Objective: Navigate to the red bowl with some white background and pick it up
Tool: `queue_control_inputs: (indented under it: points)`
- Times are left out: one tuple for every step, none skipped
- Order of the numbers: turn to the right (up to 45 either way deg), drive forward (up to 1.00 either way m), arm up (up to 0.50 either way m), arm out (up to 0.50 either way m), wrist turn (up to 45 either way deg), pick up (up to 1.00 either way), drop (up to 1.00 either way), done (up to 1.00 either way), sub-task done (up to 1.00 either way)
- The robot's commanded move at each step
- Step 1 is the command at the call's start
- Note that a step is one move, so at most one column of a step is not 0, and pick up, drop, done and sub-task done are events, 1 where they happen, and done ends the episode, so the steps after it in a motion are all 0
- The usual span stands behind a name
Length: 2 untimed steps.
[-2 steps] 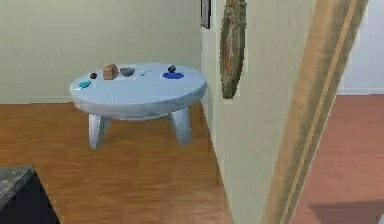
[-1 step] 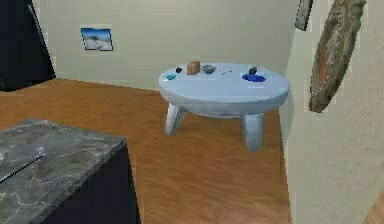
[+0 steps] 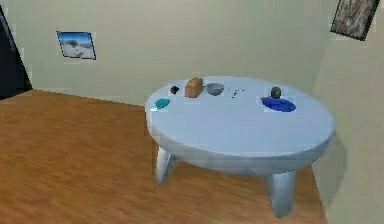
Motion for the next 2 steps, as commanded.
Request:
queue_control_inputs:
  points:
    - [-24.0,0.00,0.00,0.00,0.0,0.00,0.00,0.00,0.00]
    - [0.0,0.20,0.00,0.00,0.0,0.00,0.00,0.00,0.00]
